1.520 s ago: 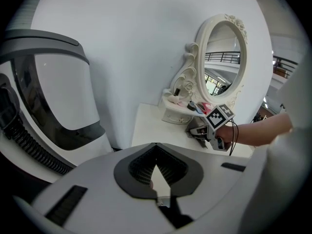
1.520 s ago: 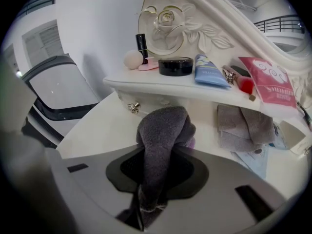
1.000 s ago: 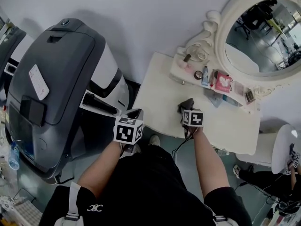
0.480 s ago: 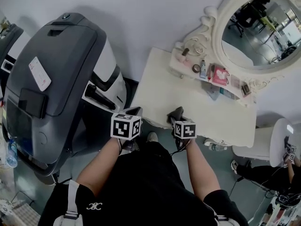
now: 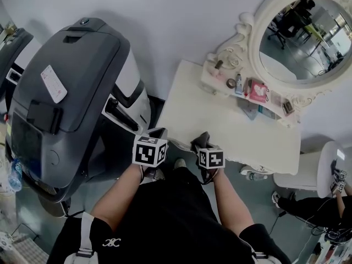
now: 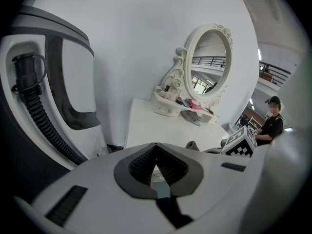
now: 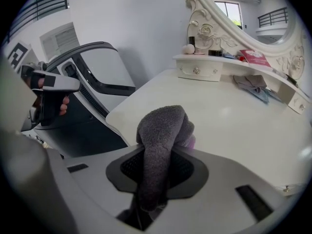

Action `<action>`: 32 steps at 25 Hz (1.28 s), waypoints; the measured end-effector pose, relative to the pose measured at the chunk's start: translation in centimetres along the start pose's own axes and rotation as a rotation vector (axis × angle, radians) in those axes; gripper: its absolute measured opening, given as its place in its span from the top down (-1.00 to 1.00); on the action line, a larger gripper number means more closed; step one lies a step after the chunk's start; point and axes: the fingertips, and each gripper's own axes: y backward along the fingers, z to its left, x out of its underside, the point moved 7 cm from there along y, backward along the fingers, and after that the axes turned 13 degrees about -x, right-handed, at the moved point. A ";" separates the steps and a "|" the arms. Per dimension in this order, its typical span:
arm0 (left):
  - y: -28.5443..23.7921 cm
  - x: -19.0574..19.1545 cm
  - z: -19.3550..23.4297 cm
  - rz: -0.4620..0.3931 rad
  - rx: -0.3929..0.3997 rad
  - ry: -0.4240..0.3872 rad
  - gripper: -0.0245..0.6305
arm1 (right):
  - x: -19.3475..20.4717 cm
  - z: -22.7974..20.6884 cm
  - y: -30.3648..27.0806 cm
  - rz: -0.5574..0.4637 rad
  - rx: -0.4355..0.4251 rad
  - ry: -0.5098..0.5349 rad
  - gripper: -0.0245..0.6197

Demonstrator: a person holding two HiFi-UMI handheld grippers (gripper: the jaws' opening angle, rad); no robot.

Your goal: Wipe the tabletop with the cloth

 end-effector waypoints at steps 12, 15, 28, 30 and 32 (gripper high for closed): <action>1.0 0.9 1.0 0.000 -0.062 -0.009 0.93 | -1.9 -0.2 -1.1 0.034 -0.011 0.039 0.63; 1.0 1.1 1.1 0.005 -0.074 -0.005 0.93 | -2.5 -0.6 -1.5 0.033 -0.024 0.034 0.63; 1.0 1.8 2.7 0.029 -0.158 0.033 0.93 | -7.8 -3.2 -4.1 0.002 -0.039 0.019 0.63; 0.8 1.7 3.1 0.035 -0.172 0.049 0.93 | -8.9 -3.7 -4.6 0.000 -0.042 0.017 0.63; 0.6 1.5 3.1 0.039 -0.181 0.056 0.93 | -9.9 -4.2 -5.0 -0.005 -0.043 0.017 0.63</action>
